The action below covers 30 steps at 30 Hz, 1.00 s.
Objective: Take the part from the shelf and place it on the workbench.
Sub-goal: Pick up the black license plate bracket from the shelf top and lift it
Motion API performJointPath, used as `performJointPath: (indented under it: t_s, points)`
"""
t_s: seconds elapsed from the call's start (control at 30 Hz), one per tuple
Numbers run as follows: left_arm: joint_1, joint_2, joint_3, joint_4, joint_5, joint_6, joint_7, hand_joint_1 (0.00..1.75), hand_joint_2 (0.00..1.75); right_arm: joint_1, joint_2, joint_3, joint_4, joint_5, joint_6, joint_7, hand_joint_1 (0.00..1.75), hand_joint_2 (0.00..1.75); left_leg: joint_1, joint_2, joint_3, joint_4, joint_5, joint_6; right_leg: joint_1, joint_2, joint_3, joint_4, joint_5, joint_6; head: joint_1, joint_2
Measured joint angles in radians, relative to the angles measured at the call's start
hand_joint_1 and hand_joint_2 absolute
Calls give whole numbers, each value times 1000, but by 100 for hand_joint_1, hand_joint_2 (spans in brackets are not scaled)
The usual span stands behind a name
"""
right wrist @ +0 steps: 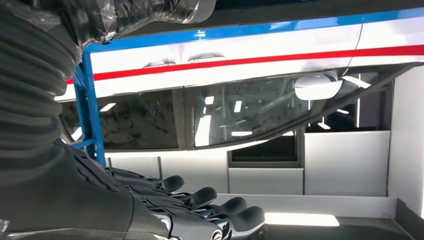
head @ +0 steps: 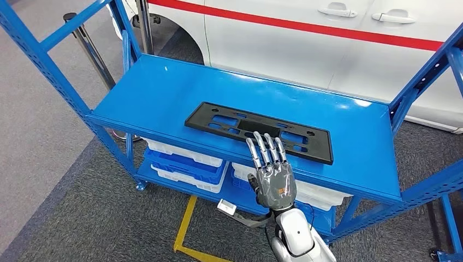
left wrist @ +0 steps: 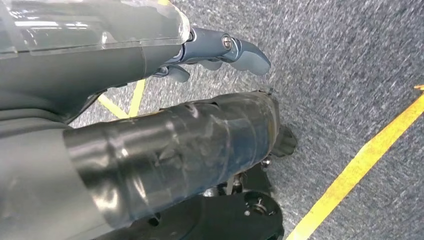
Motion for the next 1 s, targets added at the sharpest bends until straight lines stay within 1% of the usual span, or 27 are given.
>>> performJointPath:
  t_s: [0.03,0.07,0.1,0.13,0.17,0.2,0.23,0.27,0.3,0.33,0.4,0.43,0.47,0.5,0.53,0.57,0.6,0.63,0.7,0.77,0.8,0.83,0.87,0.9,0.93,0.97,1.0]
  points:
    - [1,-1,0,0,0,0,0,0,0,-3,0,0,8,-3,0,0,0,175,1,-1,11,1,-10,-4,-2,0,14,-64,54,0,0,0]
    - [1,-1,0,0,2,0,1,0,0,-8,-1,1,20,-7,1,2,0,175,2,-1,22,3,-20,-9,-2,0,28,-121,95,-1,0,0]
    - [0,-2,1,0,3,0,1,0,0,-15,-1,2,35,-13,1,4,0,175,2,-1,26,5,-28,-15,1,-1,39,-167,118,-4,2,0]
    - [-2,-2,1,0,5,1,1,0,0,-22,-2,5,51,-21,3,8,0,175,2,-1,25,7,-35,-22,4,-1,43,-190,130,-11,2,0]
    - [-3,-2,1,0,7,1,1,0,0,-29,-4,9,68,-29,5,13,0,175,2,-1,26,11,-38,-29,7,-1,41,-192,124,-19,3,0]
    - [-4,-2,2,0,8,1,0,0,0,-36,-5,14,81,-37,9,19,0,175,2,-1,26,13,-41,-35,9,-1,43,-195,123,-29,3,0]
    - [-4,-2,2,0,8,1,0,0,0,-43,-6,21,95,-46,18,27,0,175,2,0,29,16,-45,-40,8,0,47,-197,127,-37,3,0]
    - [-4,-2,3,0,9,2,-1,0,0,-51,-8,26,107,-54,28,34,0,175,3,1,29,29,-53,-44,7,1,54,-200,124,-44,3,0]
    - [-4,-2,4,0,9,2,-1,0,0,-63,-9,33,119,-62,38,39,0,175,4,1,17,56,-70,-47,6,1,61,-203,122,-50,2,0]
    - [-5,-2,5,0,9,1,-2,0,0,-73,-11,40,132,-70,50,43,0,175,6,1,-8,103,-94,-51,5,0,66,-205,120,-55,2,0]
    - [-6,-2,6,0,9,0,-2,0,0,-89,-14,53,155,-86,70,44,0,175,7,1,-83,226,-144,-56,8,0,71,-204,114,-61,1,0]
    - [-5,-2,6,0,10,0,-2,0,0,-94,-15,59,166,-95,81,45,0,175,7,1,-115,268,-152,-57,11,0,73,-204,111,-62,1,0]
    - [-4,-3,7,0,10,-1,-2,0,0,-97,-17,64,176,-103,90,45,0,175,7,1,-134,279,-142,-55,13,1,76,-203,107,-63,1,0]
    - [-3,-3,7,0,10,-1,-2,0,0,-100,-18,68,184,-110,96,45,0,175,6,1,-133,252,-109,-51,16,2,81,-202,103,-63,1,0]
    - [-2,-3,8,0,10,-1,-2,0,0,-103,-19,72,191,-114,100,45,0,175,5,1,-117,193,-60,-45,18,3,87,-202,99,-63,1,0]
    - [-1,-2,9,0,11,-1,-3,0,0,-108,-19,74,197,-116,102,45,0,175,3,2,-97,130,-19,-37,19,4,93,-203,96,-62,1,0]
    - [-1,-1,10,0,11,-1,-3,0,0,-113,-20,76,202,-118,104,45,0,175,-2,3,-82,75,6,-30,19,4,95,-203,94,-60,1,0]
    - [-3,1,11,0,11,-1,-4,0,0,-118,-20,78,207,-119,106,44,0,175,-7,3,-73,42,20,-24,18,3,95,-204,93,-56,1,0]
    - [-4,2,14,0,11,-1,-5,0,0,-124,-22,82,215,-121,109,44,0,175,-14,2,-71,24,23,-17,16,2,93,-206,93,-46,0,0]
    - [-2,2,15,0,11,-1,-5,0,0,-128,-23,84,221,-125,111,44,0,175,-7,3,-60,10,37,-11,18,2,93,-200,85,-35,1,0]
    - [-1,1,16,0,11,-1,-6,0,0,-132,-24,85,223,-128,115,44,0,175,-3,4,-55,2,41,-7,18,2,85,-178,70,-29,1,0]
    - [-1,0,16,0,11,-1,-6,0,0,-136,-26,86,226,-133,120,44,0,175,0,5,-50,-4,44,-3,17,2,66,-137,45,-24,2,0]
    - [-2,0,17,0,11,-1,-7,0,0,-140,-28,87,230,-140,127,44,0,175,0,6,-49,-6,44,-1,14,2,40,-79,16,-20,2,0]
    - [-3,0,18,0,11,-1,-9,0,0,-143,-31,90,234,-149,136,44,0,175,0,6,-49,-5,43,1,10,2,6,-12,-12,-15,2,0]
    - [-3,0,20,0,11,0,-10,0,0,-144,-34,92,239,-159,144,44,0,175,0,5,-48,-4,42,1,5,2,-22,40,-28,-11,3,0]
    - [-3,0,21,0,11,0,-11,0,0,-145,-37,96,244,-171,154,43,0,175,0,5,-48,-3,40,0,1,2,-36,62,-25,-6,2,0]
    - [-3,0,22,0,11,0,-11,0,0,-146,-39,98,250,-182,164,43,0,175,2,4,-47,0,37,-2,-3,1,-30,44,-2,-3,3,0]
